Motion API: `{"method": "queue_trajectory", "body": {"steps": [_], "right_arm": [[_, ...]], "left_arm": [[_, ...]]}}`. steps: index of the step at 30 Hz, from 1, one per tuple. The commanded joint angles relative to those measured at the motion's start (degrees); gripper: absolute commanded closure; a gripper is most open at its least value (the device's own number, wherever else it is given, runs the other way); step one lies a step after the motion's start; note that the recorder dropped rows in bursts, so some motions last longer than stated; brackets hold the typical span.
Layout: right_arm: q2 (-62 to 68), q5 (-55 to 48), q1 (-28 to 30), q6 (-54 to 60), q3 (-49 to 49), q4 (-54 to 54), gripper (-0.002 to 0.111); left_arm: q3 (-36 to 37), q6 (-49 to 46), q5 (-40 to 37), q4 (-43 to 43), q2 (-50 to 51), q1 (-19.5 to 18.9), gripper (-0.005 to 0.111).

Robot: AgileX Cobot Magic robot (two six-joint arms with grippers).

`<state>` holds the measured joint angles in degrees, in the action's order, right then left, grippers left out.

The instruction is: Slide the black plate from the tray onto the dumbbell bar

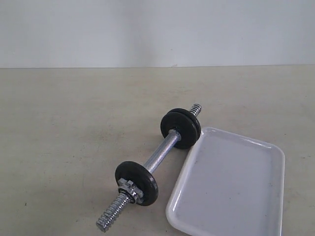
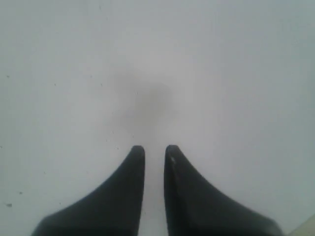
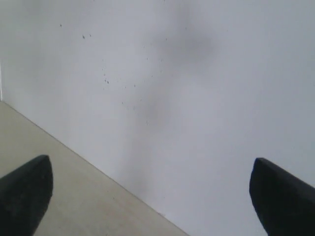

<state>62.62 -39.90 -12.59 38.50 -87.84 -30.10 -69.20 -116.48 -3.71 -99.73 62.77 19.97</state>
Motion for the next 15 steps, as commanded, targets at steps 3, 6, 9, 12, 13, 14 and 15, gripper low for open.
{"method": "queue_trajectory", "body": {"steps": [3,6,9,12,13,14,15], "right_arm": [[-6.5,-2.0,0.0,-2.2,-0.2,0.7,0.004],[-8.6,-4.9,0.0,-2.2,-0.2,0.6,0.004],[-10.3,-9.6,0.0,-1.9,-0.2,0.2,0.011],[-11.7,-16.6,0.0,1.6,-0.2,-2.1,0.047],[-12.2,-18.4,0.0,2.7,-0.2,-2.7,0.068],[-12.3,-19.8,0.0,3.0,-0.2,-3.0,0.093],[-12.8,-20.5,0.0,3.5,-0.2,-3.1,0.108]], "left_arm": [[0.4,-0.1,-3.3,-0.2,-6.8,-0.1,0.102],[1.6,-0.1,-4.0,-0.2,-10.1,-0.1,0.102],[2.9,-0.1,-4.0,-0.2,-13.4,-0.1,0.102],[4.0,-0.1,-4.0,-0.2,-16.7,-0.1,0.102],[4.4,-0.1,-4.1,-0.2,-17.9,-0.1,0.102],[4.7,-0.1,-4.2,-0.2,-19.1,-0.1,0.102],[5.0,-0.1,-4.3,-0.2,-20.2,-0.1,0.102]]}}
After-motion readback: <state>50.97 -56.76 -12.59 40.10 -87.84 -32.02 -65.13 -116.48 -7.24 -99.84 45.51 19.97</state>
